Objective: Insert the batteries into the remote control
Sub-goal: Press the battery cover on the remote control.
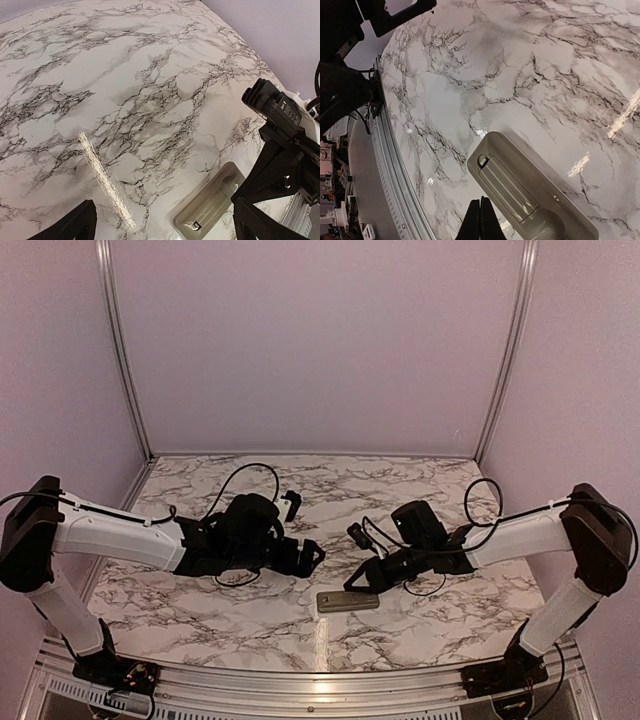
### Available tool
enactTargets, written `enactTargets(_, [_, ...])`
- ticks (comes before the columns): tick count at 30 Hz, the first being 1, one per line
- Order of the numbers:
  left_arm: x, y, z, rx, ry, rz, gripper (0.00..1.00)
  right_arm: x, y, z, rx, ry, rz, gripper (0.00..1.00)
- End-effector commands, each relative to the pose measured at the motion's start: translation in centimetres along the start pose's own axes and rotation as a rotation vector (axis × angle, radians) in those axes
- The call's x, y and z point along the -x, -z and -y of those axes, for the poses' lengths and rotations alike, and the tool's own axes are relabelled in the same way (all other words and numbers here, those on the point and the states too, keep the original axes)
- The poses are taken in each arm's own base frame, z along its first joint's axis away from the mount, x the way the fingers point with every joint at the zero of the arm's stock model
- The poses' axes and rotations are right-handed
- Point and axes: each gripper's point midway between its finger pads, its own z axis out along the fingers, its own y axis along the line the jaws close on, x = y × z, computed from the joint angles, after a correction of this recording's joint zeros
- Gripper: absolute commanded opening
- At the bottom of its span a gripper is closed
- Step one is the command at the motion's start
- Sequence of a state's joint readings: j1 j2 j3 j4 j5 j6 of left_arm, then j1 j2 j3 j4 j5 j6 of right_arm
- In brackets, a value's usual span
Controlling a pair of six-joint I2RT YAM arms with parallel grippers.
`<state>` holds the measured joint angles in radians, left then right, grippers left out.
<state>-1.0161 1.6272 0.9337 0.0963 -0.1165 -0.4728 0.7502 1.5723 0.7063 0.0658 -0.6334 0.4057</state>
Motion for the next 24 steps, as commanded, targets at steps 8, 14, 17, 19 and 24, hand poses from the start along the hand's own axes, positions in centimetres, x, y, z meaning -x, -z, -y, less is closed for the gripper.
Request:
enactTargets(8, [-4.8,-2.2,1.0,0.063,0.226,-0.071,0.87,-0.2,-1.8,1.0,-0.067,0.029,-0.042,0.00])
enactTargets(14, [-6.9,-3.2,1.9,0.047,0.220,-0.125,0.71,-1.2,-2.3,1.8,-0.098,0.027,-0.073,0.00])
enactTargets(17, [-7.5,-3.5,2.1,0.061,0.204,-0.142,0.67,-2.1,-2.4,2.4,-0.142,0.034,-0.107,0.00])
enactTargets(19, [-7.8,-3.8,2.5,0.057,0.201,-0.151,0.67,-2.5,-2.5,2.9,-0.170,0.043,-0.123,0.00])
enactTargets(24, [-8.7,-4.4,3.4,0.041,0.193,-0.175,0.65,-3.5,-2.6,3.8,-0.203,0.034,-0.154,0.00])
